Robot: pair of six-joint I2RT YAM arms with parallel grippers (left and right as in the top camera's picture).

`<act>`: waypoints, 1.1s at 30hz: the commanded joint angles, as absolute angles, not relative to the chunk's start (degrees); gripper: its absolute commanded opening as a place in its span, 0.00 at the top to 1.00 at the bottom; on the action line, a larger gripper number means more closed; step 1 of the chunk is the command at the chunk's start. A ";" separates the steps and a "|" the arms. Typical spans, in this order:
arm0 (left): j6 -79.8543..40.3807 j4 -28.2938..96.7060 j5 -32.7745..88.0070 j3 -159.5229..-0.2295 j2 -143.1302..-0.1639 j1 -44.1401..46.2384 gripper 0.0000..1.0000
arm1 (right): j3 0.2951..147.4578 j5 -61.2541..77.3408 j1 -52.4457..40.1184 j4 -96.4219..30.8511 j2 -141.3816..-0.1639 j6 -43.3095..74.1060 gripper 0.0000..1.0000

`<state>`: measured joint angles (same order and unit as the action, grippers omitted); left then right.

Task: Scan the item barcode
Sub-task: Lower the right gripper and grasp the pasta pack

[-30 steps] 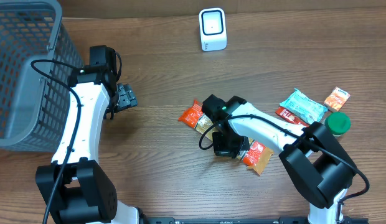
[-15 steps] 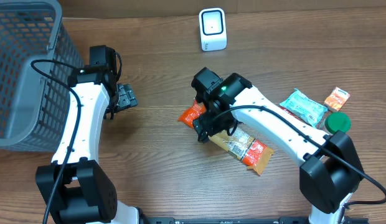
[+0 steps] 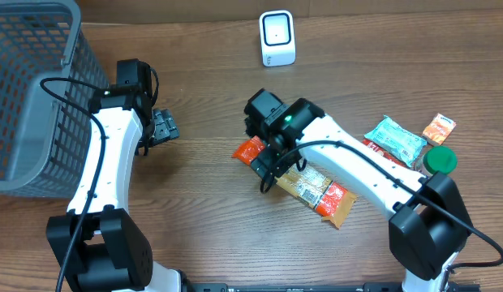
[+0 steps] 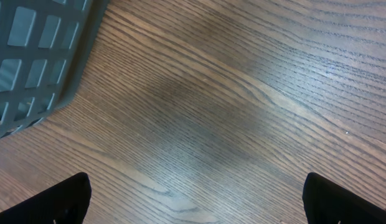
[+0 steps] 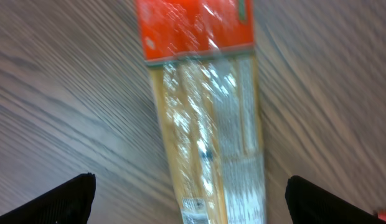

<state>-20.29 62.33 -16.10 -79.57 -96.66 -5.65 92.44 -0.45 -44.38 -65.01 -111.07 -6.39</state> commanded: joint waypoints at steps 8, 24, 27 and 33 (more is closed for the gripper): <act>-18.83 62.30 -16.47 -80.62 -95.53 -5.39 0.00 | 81.41 -5.50 -46.13 -52.84 -111.31 -10.81 0.00; -18.83 62.30 -16.47 -80.62 -95.53 -5.32 0.00 | 68.84 -9.04 -45.69 -36.45 -111.13 -10.79 0.03; -18.83 62.33 -16.49 -80.62 -95.53 -5.32 0.00 | 70.65 -10.11 -45.69 -37.19 -111.11 -10.79 0.03; -18.83 62.33 -16.47 -80.62 -95.53 -5.28 0.00 | 75.33 -12.23 -45.54 -39.92 -111.11 -10.76 0.00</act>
